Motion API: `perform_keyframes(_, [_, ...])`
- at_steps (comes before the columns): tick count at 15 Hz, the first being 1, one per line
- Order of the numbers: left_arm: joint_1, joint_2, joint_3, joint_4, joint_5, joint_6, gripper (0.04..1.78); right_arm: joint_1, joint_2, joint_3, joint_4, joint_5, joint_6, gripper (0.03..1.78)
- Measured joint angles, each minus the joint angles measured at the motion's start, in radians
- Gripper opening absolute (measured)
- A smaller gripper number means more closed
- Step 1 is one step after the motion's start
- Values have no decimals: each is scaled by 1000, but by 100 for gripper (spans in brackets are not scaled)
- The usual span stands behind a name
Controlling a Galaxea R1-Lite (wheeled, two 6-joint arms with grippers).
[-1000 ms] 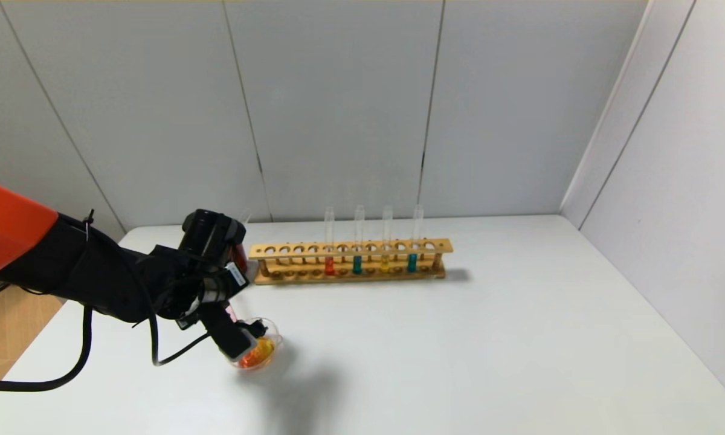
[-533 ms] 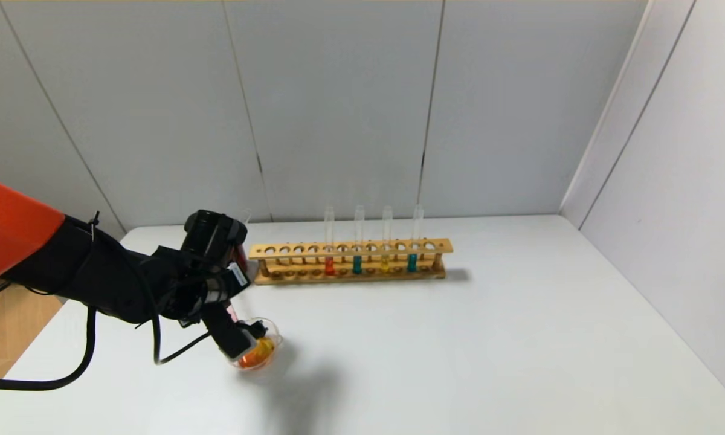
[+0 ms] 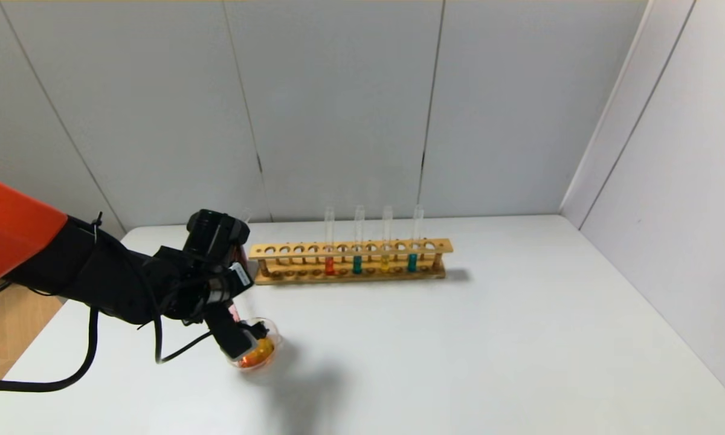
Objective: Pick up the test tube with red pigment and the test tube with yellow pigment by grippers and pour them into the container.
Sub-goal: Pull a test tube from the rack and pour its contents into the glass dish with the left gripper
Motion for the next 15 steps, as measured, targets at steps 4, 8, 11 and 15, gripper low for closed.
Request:
perform_keyframes(4, [-3,0,-3,-2,0,3,32,0,0,0,0,0,0,175])
perform_keyframes(8, [-8,1,-6,-2,4,15,32,0,0,0,0,0,0,175])
perform_keyframes(11, [-20,-2,-9,-4,6,62,32,0,0,0,0,0,0,175])
perform_keyframes(15, [-37,-8,-10,-4,21,75,32,0,0,0,0,0,0,175])
